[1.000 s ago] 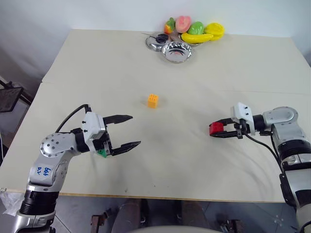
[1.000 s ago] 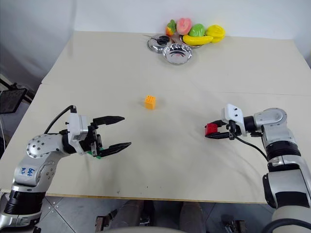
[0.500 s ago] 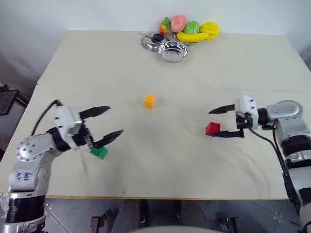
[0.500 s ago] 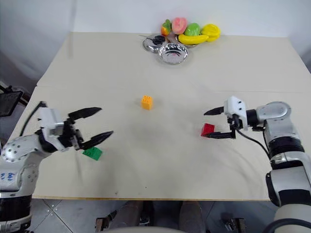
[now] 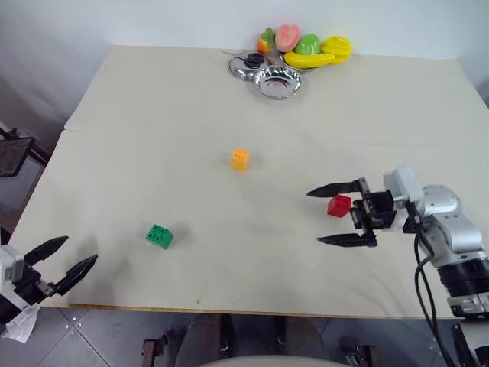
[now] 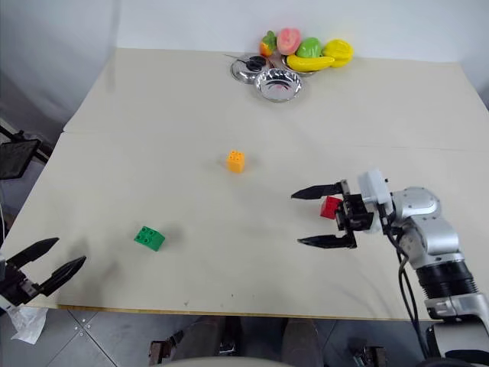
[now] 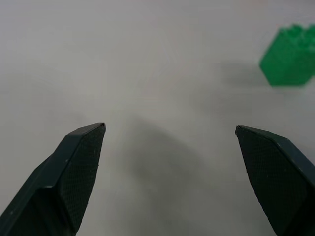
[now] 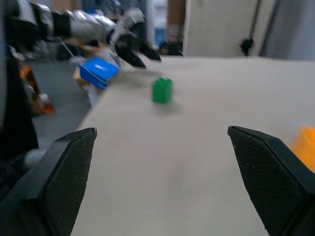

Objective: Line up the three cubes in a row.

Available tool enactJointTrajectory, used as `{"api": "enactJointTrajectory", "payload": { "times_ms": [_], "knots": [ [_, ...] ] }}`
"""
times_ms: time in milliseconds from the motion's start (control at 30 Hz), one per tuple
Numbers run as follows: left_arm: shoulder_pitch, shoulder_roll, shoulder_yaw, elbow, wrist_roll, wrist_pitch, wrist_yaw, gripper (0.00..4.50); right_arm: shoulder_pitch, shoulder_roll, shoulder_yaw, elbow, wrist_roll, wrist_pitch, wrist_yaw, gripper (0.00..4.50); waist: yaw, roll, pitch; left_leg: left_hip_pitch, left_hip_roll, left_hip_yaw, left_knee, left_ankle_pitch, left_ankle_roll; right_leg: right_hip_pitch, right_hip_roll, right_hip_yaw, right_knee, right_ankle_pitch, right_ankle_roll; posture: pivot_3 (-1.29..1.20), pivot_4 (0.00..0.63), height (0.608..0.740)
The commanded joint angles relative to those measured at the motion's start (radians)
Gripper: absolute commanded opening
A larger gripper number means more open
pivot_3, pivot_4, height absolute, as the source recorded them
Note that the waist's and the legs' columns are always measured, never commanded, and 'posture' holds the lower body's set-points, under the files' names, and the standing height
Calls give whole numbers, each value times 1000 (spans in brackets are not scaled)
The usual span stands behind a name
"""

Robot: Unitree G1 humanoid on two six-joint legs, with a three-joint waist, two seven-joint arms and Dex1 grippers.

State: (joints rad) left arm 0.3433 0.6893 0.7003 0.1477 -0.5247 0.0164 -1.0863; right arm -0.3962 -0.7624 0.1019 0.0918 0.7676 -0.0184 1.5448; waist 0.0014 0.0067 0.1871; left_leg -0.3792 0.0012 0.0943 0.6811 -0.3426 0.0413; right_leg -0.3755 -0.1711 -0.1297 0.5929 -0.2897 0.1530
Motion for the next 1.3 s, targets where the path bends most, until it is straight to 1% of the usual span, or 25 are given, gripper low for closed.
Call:
{"api": "enactJointTrajectory", "payload": {
  "times_ms": [33, 133, 267, 367, 500, 633, 733, 833, 967, 1000, 1033, 1100, 1133, 1200, 1233, 1300],
  "knots": [
    [23, 38, -10, -15, 5, -52, -78, 4500, 55, 1, -50, -58, -12, -25, 63, 4465, 2, -1, 0, 0, 0, 0, 0, 0, 0, 0, 0, 0, 0, 0, 0, 0, 150, 740],
    [22, 42, -48, -88, -5, -48, -98, 4500, 84, -25, -57, -43, -29, -56, 70, 4465, -2, 0, 0, 0, -1, 0, 0, -2, 1, 0, -1, 0, 0, 0, -1, 0, 150, 740],
    [27, 12, -172, -260, 16, -21, -70, 4500, 104, -83, -78, 13, -46, -111, 70, 4465, -4, 0, 0, 0, -1, 1, 0, -2, 5, 1, -1, 0, 0, 0, -1, 0, 150, 740],
    [17, -71, -256, -358, 40, 6, 48, 4500, 122, -105, -108, 36, -49, -135, 70, 4465, -5, 0, 0, 0, -1, 1, 0, -2, 6, 1, 0, 0, -1, 0, -1, 0, 150, 740],
    [27, -180, -331, -411, 122, 3, 209, 4500, 161, -114, -166, 57, -65, -154, 70, 4465, -5, 0, 0, 0, 1, 3, 0, -2, 6, 1, 3, -2, -2, 0, -1, 0, 150, 740],
    [50, -245, -375, -438, 146, 0, 286, 4500, 187, -104, -215, 83, -86, -172, 64, 4465, -2, 0, 0, 0, 1, 4, 2, -1, 7, 2, 3, -1, -2, 0, -1, 0, 150, 740],
    [52, -276, -386, -450, 155, -1, 340, 3873, 200, -97, -242, 100, -101, -181, 54, 4500, 1, 0, 0, 1, 1, 4, 2, -1, 7, 3, 2, -1, -2, 1, -1, 0, 150, 740],
    [39, -287, -404, -456, 162, 3, 372, 2950, 209, -89, -270, 140, -125, -210, 49, 4500, 2, 0, 0, 2, 1, 3, 2, -1, 7, 4, 2, -1, -2, 1, -1, 0, 150, 740],
    [-14, -278, -400, -414, 174, -10, 402, 1627, 239, -92, -310, 166, -135, -228, 43, 4500, 6, 0, 0, 2, 1, 3, 2, -1, 7, 4, 2, -1, -1, 1, -1, 0, 150, 740],
    [-25, -268, -405, -406, 170, -14, 387, 1451, 246, -92, -318, 162, -137, -227, 37, 4500, 5, 0, 0, 2, 1, 3, 2, -1, 7, 4, 2, -1, -1, 1, -1, 0, 150, 740],
    [-33, -260, -409, -401, 167, -17, 376, 1449, 251, -91, -325, 158, -138, -226, 35, 4500, 4, 0, 0, 2, 1, 3, 2, -1, 7, 4, 2, -1, -1, 1, -1, 0, 150, 740],
    [-81, -198, -427, -380, 136, -25, 268, 1449, 270, -96, -347, 153, -144, -228, 24, 4500, 4, 0, 0, 2, 1, 3, 2, -1, 7, 4, 2, -1, -1, 1, -1, 0, 150, 740],
    [-130, -146, -428, -363, 101, -11, 193, 1449, 277, -104, -363, 159, -147, -229, 21, 4500, 5, 0, 0, 2, 1, 3, 2, -1, 7, 4, 2, -2, -1, 1, -1, 0, 150, 740],
    [-284, -25, -469, -312, 57, 42, 32, 1449, 289, -130, -406, 184, -151, -231, 19, 4500, 16, 0, 0, 2, 1, 3, 2, -1, 7, 4, 2, -2, -1, 0, -1, 0, 150, 740],
    [-345, 14, -493, -289, 51, 54, -21, 1449, 293, -138, -422, 193, -152, -232, 21, 4500, 22, 0, 0, 2, 1, 3, 3, 0, 7, 4, 2, -2, 0, 0, -1, 0, 150, 740],
    [-534, 38, -581, -225, 53, 94, -104, 1449, 308, -156, -461, 217, -152, -238, 26, 4500, 26, 2, -1, 2, 0, 3, 3, 1, 8, 5, 2, -1, 1, 1, 0, 0, 150, 740]
  ]
}}
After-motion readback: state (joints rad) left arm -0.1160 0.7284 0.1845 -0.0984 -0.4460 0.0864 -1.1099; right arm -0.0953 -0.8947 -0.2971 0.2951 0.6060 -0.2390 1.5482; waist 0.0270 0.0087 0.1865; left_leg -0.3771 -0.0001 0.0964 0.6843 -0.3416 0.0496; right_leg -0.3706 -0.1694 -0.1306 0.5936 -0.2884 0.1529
